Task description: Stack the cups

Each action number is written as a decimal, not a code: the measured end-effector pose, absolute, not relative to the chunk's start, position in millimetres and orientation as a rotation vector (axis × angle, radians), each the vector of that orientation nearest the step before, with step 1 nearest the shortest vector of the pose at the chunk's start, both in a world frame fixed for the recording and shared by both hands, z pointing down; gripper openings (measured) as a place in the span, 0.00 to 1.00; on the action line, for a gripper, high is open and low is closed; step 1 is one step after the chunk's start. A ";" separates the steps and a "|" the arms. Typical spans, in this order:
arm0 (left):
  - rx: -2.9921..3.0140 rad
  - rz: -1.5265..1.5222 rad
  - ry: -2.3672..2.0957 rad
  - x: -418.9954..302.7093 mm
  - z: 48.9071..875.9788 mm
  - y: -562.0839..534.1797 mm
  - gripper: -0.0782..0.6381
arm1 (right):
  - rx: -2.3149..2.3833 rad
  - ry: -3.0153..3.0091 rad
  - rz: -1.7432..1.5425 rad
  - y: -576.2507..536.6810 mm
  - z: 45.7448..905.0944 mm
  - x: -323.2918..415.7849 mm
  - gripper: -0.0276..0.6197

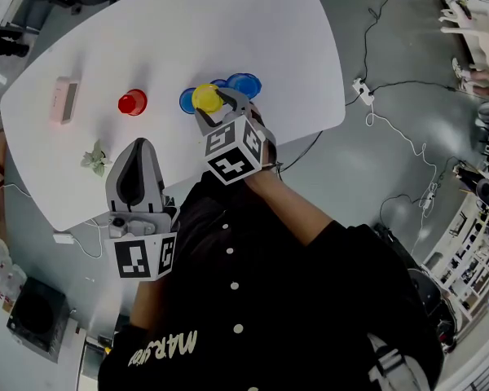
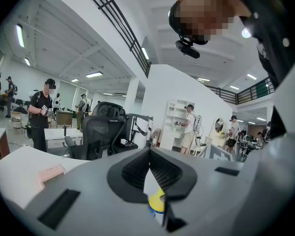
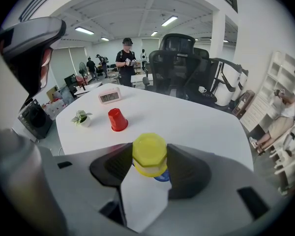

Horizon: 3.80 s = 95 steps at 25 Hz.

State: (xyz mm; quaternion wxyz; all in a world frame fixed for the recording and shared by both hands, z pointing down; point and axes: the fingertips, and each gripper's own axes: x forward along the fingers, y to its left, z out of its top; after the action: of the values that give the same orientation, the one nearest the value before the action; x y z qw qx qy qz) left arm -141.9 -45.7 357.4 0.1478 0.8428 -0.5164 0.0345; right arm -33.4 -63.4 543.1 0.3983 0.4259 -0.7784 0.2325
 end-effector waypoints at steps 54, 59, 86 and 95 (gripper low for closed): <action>2.229 0.043 -1.927 -226.6 315.4 -2.8 0.12 | 0.791 -2.289 0.465 -58.0 508.4 -189.9 0.46; 2.201 0.062 -1.935 -231.2 323.7 0.1 0.12 | 0.844 -2.278 0.457 -71.9 532.5 -206.9 0.48; 2.155 0.143 -1.876 -245.5 360.1 8.7 0.12 | 1.020 -2.132 0.528 -115.0 623.4 -230.1 0.42; 2.240 0.072 -1.904 -230.8 334.9 3.9 0.12 | 0.959 -2.238 0.556 -97.4 581.0 -234.9 0.42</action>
State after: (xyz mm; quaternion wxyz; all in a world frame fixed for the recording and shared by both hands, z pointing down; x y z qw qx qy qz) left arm -230.8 3.9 334.9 0.1003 0.7577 -0.6443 0.0245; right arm -234.9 -97.4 581.0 0.3165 0.3642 -0.8500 0.2113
